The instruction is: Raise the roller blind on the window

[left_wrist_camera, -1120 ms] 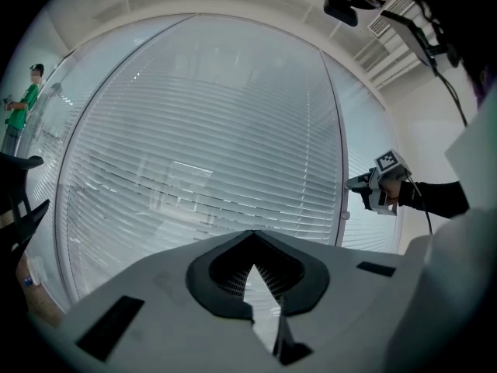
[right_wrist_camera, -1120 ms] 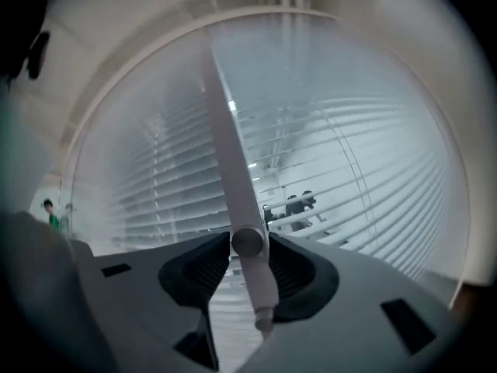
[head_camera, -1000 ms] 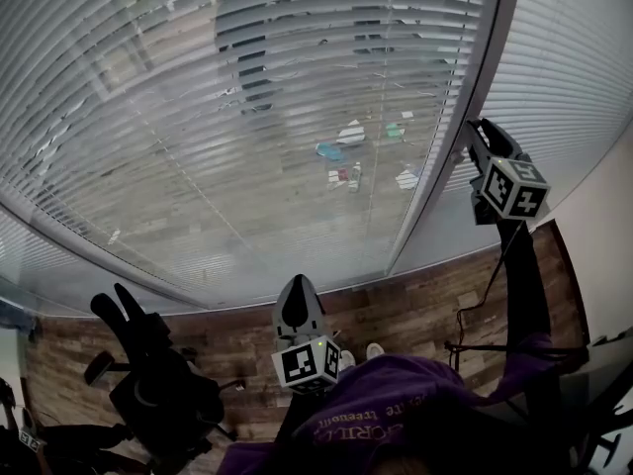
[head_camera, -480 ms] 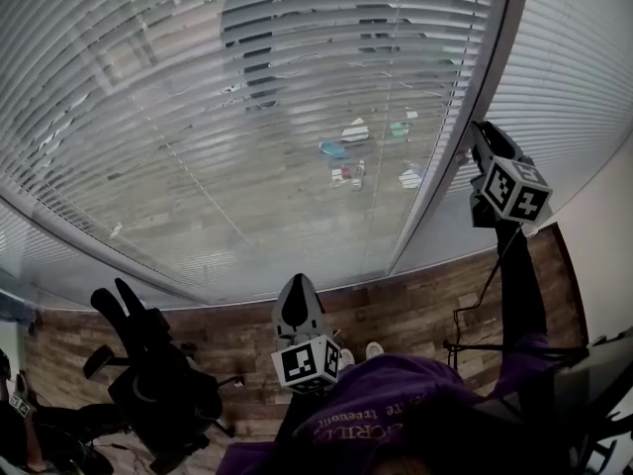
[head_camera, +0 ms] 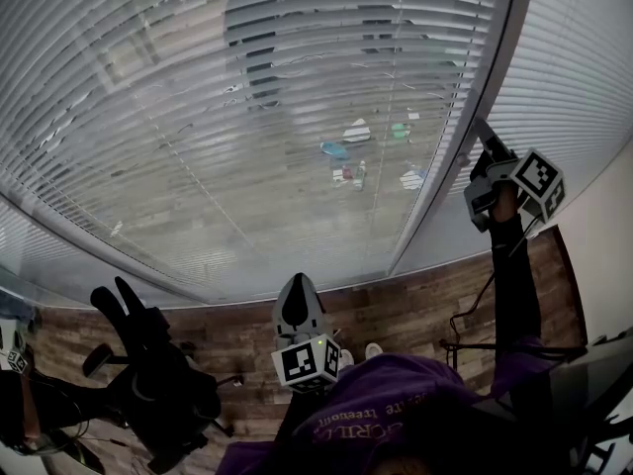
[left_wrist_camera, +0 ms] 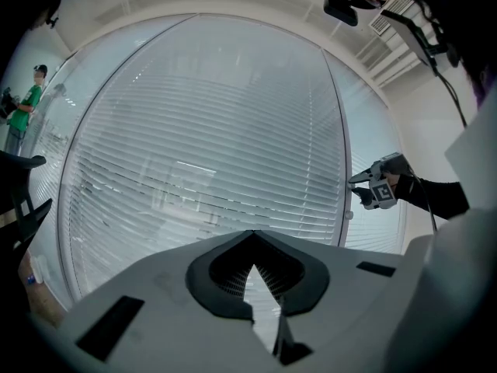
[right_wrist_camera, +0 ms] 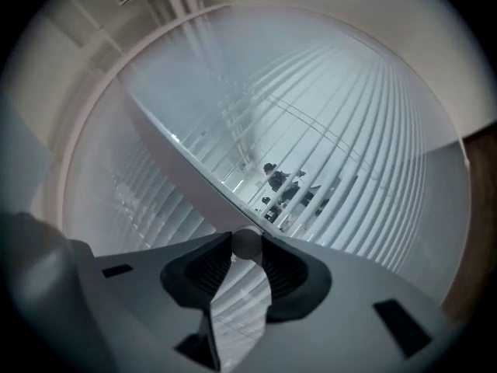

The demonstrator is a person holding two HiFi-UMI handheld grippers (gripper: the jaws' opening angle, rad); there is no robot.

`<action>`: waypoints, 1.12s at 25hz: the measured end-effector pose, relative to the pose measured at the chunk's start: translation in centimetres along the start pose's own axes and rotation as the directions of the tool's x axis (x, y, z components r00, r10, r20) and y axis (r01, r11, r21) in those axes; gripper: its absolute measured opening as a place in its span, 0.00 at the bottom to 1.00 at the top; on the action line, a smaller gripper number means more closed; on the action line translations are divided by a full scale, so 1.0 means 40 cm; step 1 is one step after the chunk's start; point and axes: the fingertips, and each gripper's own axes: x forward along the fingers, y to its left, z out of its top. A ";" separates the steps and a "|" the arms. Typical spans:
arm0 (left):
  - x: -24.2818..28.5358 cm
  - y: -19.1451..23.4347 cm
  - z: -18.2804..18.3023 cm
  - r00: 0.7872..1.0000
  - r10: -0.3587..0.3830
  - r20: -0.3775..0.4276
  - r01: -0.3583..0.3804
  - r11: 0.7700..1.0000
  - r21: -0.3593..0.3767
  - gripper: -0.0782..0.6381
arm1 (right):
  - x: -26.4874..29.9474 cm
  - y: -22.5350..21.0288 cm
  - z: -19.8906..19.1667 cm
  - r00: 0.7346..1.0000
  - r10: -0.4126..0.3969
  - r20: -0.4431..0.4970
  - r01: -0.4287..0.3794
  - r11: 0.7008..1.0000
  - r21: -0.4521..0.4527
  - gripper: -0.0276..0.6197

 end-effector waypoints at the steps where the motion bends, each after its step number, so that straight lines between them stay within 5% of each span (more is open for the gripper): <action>1: 0.001 -0.001 -0.001 1.000 0.001 0.000 -0.001 1.000 -0.001 0.11 | 0.001 -0.003 0.000 1.000 0.015 0.001 -0.015 0.997 0.077 0.23; 7: -0.005 0.009 0.000 1.000 -0.002 0.003 0.002 1.000 -0.003 0.11 | -0.004 -0.009 -0.011 0.997 0.073 0.021 -0.076 0.920 0.384 0.23; 9: -0.006 0.010 0.002 1.000 -0.003 0.004 0.003 1.000 -0.002 0.11 | -0.005 -0.012 -0.011 0.996 0.085 0.035 -0.092 0.889 0.450 0.23; 11: -0.004 0.009 0.004 1.000 -0.003 0.004 0.003 1.000 0.000 0.11 | -0.001 -0.015 -0.006 0.994 0.101 0.038 -0.107 0.891 0.441 0.23; 14: -0.002 0.004 0.013 1.000 -0.008 0.002 0.008 1.000 0.003 0.11 | 0.008 0.007 -0.007 0.994 0.111 -0.006 -0.110 0.985 0.135 0.23; 15: -0.002 0.001 0.016 1.000 -0.011 0.002 0.011 1.000 0.004 0.11 | 0.007 0.017 -0.009 0.995 0.098 -0.017 -0.098 0.995 -0.005 0.23; 17: -0.003 -0.002 0.015 1.000 -0.017 0.002 0.017 1.000 0.007 0.11 | -0.001 0.025 -0.018 0.998 0.048 -0.029 -0.054 0.964 -0.260 0.24; 20: -0.007 -0.004 0.007 1.000 -0.025 0.001 0.025 1.000 0.010 0.11 | -0.010 0.015 -0.028 0.998 -0.049 -0.034 0.021 0.820 -0.572 0.24; 23: -0.012 -0.006 0.004 1.000 -0.031 0.000 0.031 0.999 0.011 0.11 | -0.011 0.016 -0.027 0.993 -0.122 0.009 0.080 0.597 -0.798 0.24; 26: -0.018 -0.004 0.010 1.000 -0.031 0.000 0.031 0.999 0.007 0.11 | -0.013 0.046 -0.024 0.987 -0.148 0.066 0.117 0.374 -0.920 0.24; 28: -0.021 0.000 0.012 1.000 -0.025 -0.002 0.025 1.000 0.002 0.11 | -0.013 0.056 -0.027 0.984 -0.157 0.079 0.124 0.303 -0.945 0.24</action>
